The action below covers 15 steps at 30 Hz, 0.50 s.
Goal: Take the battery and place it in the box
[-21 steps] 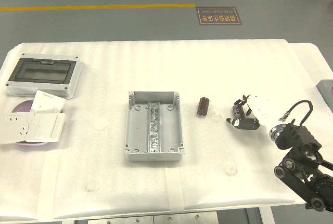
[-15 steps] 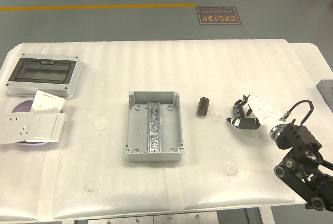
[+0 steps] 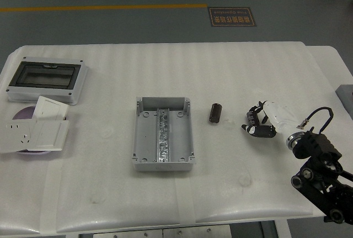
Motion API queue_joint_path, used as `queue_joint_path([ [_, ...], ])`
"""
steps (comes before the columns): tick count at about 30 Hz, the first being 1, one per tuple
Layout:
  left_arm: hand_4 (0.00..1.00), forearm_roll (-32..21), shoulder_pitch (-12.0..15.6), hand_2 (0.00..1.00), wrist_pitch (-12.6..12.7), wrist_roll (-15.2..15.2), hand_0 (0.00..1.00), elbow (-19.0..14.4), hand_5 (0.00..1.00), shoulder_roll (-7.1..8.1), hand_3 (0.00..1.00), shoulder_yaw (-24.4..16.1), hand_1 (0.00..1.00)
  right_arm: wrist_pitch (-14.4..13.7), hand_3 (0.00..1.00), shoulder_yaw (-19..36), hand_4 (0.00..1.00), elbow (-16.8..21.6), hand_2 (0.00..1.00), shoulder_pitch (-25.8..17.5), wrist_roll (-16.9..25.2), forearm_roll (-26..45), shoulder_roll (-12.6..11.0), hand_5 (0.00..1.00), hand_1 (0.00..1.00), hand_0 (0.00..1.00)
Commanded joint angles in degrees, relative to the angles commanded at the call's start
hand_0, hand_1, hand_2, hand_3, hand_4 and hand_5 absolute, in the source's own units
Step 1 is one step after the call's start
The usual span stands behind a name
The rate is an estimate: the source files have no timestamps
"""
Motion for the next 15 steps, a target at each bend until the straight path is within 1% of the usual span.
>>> queue_joint_path([
  [3,0.714,0.1,0.01,0.61,-0.01,0.01,0.63,0.0,0.106,0.01,0.643,-0.06,0.651,-0.06,0.661,-0.01,0.775,-0.02,0.64,-0.01,0.04,0.13,0.04,0.339,0.442,0.256],
  [4,0.713,0.15,0.02,0.609,-0.01,0.02,0.63,0.0,0.105,0.01,0.644,-0.11,0.65,-0.08,0.669,-0.03,0.676,-0.01,0.639,-0.01,0.06,0.17,0.05,0.261,0.436,0.255],
  [10,0.713,0.33,0.06,0.609,-0.02,0.02,0.63,0.0,0.105,0.07,0.644,-0.27,0.65,-0.14,0.669,-0.12,0.676,-0.01,0.639,-0.07,0.09,0.38,0.11,0.261,0.436,0.255],
  [11,0.709,0.34,0.06,0.609,-0.01,0.01,0.63,0.0,0.105,0.07,0.642,-0.28,0.651,-0.14,0.67,-0.14,0.595,-0.01,0.629,-0.07,0.1,0.4,0.13,0.205,0.432,0.25],
  [15,0.709,0.26,0.06,0.609,0.01,-0.03,0.63,0.0,0.105,0.09,0.642,-0.17,0.651,-0.21,0.67,-0.21,0.595,0.03,0.629,-0.08,0.13,0.34,0.16,0.205,0.432,0.25],
])
